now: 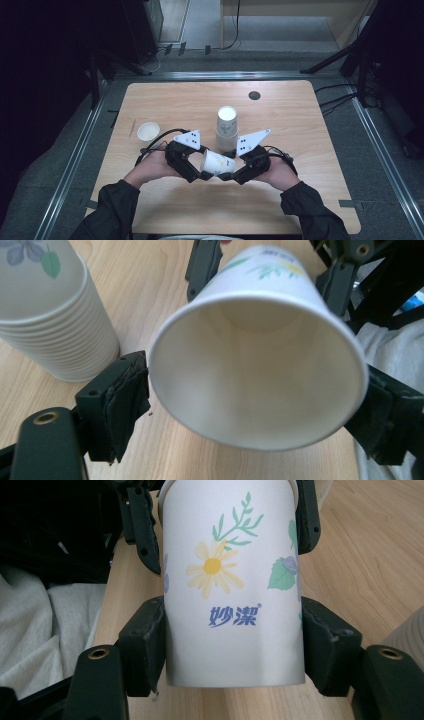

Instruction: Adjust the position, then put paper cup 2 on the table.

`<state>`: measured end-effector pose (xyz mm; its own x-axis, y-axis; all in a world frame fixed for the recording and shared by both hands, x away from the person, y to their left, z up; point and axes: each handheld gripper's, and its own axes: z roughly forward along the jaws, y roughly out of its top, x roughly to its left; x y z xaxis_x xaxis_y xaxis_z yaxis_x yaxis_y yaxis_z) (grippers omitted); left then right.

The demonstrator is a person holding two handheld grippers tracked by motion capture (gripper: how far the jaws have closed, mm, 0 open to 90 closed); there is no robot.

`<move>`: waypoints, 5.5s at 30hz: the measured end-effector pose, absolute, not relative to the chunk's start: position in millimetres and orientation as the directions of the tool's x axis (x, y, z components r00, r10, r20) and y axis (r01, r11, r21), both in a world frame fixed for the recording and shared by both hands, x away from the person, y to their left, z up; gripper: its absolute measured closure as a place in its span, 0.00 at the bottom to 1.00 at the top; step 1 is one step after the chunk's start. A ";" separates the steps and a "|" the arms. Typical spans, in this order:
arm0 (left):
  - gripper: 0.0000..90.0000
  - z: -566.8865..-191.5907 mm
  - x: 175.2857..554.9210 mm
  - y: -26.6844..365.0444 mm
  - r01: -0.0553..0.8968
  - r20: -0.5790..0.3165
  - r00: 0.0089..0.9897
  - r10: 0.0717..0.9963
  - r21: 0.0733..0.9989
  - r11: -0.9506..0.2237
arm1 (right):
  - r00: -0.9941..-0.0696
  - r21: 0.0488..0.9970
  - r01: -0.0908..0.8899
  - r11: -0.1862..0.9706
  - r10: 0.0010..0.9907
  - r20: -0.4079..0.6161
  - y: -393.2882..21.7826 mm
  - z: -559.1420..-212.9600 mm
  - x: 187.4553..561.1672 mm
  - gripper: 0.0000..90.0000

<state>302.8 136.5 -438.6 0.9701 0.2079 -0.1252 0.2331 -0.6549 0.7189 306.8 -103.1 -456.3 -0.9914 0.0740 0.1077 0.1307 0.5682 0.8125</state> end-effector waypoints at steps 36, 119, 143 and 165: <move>0.30 -424.9 303.9 121.1 0.164 -0.019 0.983 0.182 0.533 -0.830 | -0.989 0.737 0.145 0.661 0.125 0.083 -93.3 -474.5 311.6 0.27; 0.26 -429.9 300.4 125.3 0.250 -0.115 0.959 0.260 0.777 -0.577 | -0.979 0.810 0.198 0.552 0.082 0.184 -96.2 -467.4 314.7 0.39; 0.27 -417.2 304.1 147.1 0.255 -0.095 0.950 0.298 0.787 -0.562 | -0.982 0.776 0.186 0.602 0.140 0.128 -102.4 -470.2 315.5 0.26; 0.27 -421.8 307.0 174.3 0.280 -0.063 0.941 0.332 0.697 -0.660 | -0.945 0.778 0.284 0.561 0.302 0.127 -133.3 -463.4 322.6 0.24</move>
